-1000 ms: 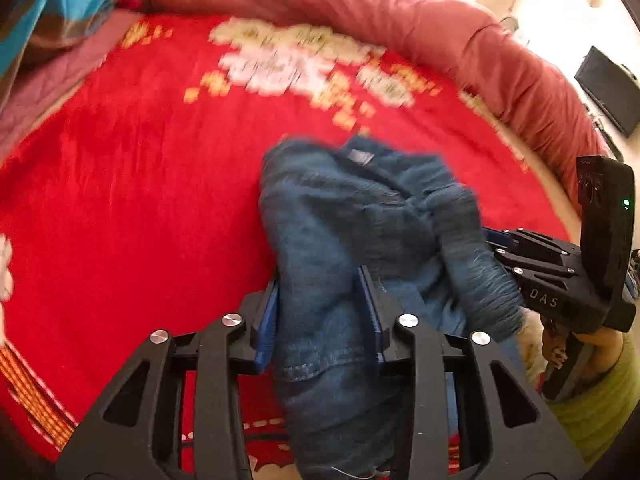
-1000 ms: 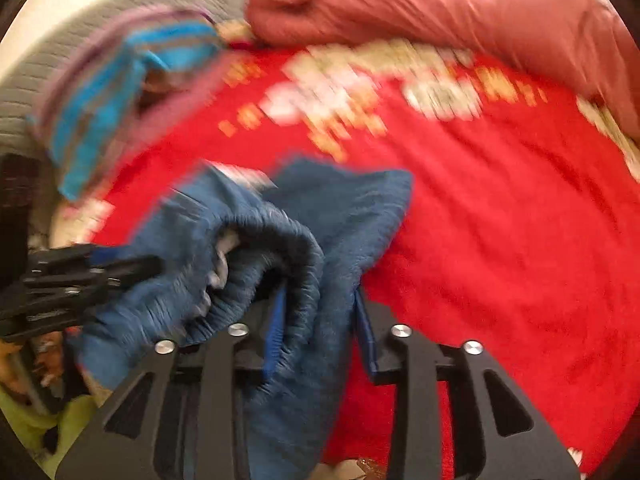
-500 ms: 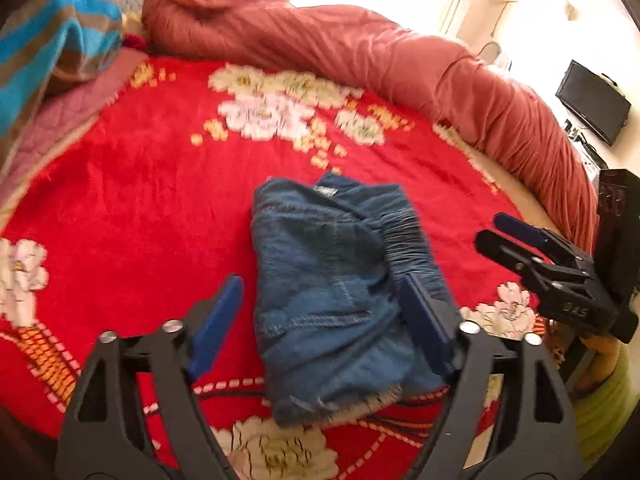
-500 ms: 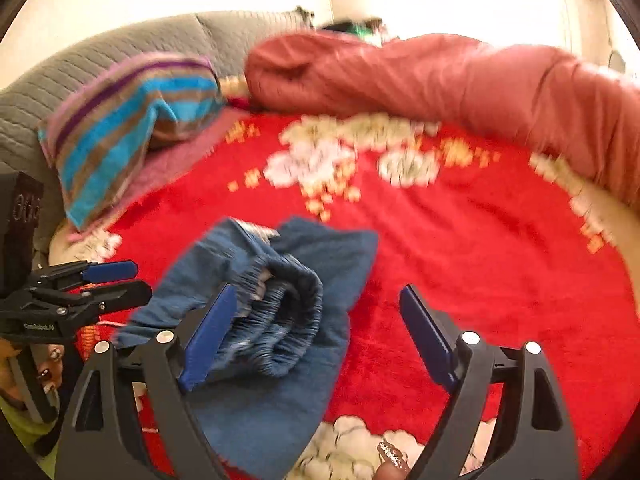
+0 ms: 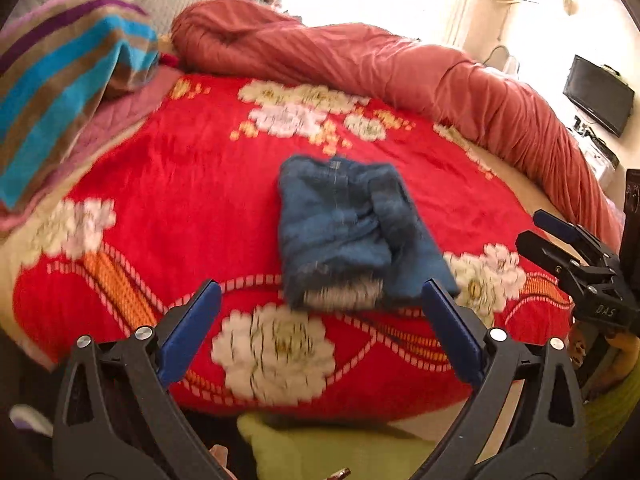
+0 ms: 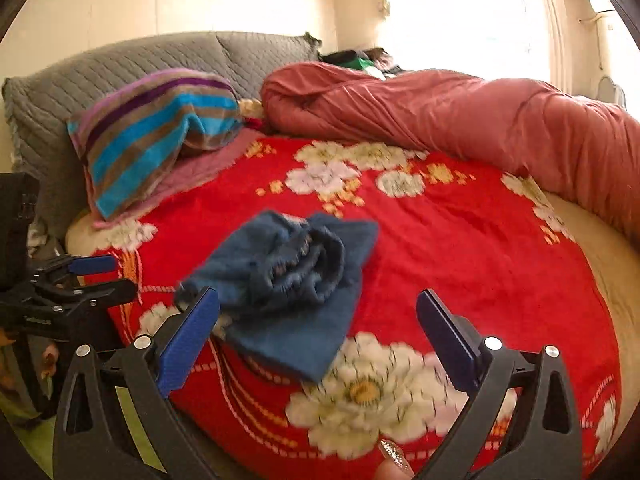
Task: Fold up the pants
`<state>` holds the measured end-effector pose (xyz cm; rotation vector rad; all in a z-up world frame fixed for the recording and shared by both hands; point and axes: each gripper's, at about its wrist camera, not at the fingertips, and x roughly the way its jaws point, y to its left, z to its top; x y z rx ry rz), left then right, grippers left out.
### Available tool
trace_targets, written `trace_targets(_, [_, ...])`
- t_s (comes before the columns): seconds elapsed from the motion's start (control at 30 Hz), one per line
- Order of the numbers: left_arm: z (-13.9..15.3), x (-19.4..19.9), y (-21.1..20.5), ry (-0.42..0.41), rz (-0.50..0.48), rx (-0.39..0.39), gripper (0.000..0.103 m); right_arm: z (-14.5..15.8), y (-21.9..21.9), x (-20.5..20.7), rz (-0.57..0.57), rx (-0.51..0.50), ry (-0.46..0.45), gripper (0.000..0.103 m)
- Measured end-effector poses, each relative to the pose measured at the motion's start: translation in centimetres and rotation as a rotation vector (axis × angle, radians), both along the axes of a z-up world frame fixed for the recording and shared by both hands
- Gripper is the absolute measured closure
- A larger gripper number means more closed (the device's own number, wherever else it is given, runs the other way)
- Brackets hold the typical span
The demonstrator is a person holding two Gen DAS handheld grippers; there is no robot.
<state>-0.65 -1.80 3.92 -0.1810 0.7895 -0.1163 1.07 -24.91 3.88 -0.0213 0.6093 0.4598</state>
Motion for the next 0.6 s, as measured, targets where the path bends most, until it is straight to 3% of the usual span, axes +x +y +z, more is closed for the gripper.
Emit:
trace_targets(0.2, [-1.5, -0.5, 0.5, 0.048, 0.025, -0.002, 0.010, -2.8, 0.3, -0.4, -0.022, 0.001, 0.110, 0.005])
trace_targets(0.6, [-1.5, -1.2, 0.1, 0.051, 0.016, 0.013, 0.010, -2.8, -0.4, -0.3, -0.036, 0.008, 0.121, 0.005])
